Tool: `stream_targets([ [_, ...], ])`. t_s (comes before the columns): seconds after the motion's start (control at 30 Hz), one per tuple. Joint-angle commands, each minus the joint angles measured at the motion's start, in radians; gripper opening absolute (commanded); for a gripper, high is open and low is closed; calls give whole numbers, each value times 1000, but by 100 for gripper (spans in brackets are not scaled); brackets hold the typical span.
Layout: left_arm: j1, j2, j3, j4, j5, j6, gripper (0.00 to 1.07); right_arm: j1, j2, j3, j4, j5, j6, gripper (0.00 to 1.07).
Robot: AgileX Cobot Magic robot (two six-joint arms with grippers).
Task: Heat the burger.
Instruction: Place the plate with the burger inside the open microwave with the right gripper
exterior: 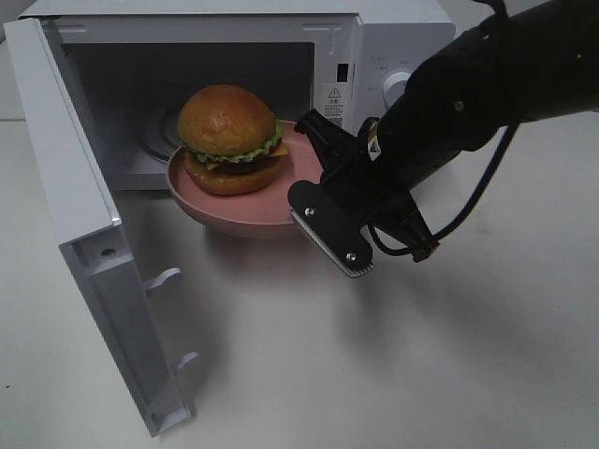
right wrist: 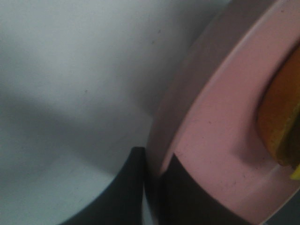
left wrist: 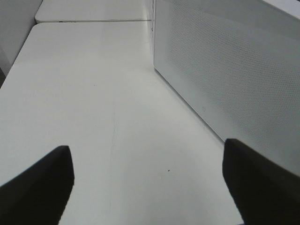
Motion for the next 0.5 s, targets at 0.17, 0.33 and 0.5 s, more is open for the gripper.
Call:
stream_targets([
  [0.17,1,-25,3,-1,-9,-1,82,13,47,-91,-18,-67,50,0],
  [0.33,1,-25,3,-1,-9,-1,82,35,105,-151,-18,-65,57,0],
  [0.5,1,-25,3,-1,-9,-1,82,35,153,-217,-18,-33,74,0],
])
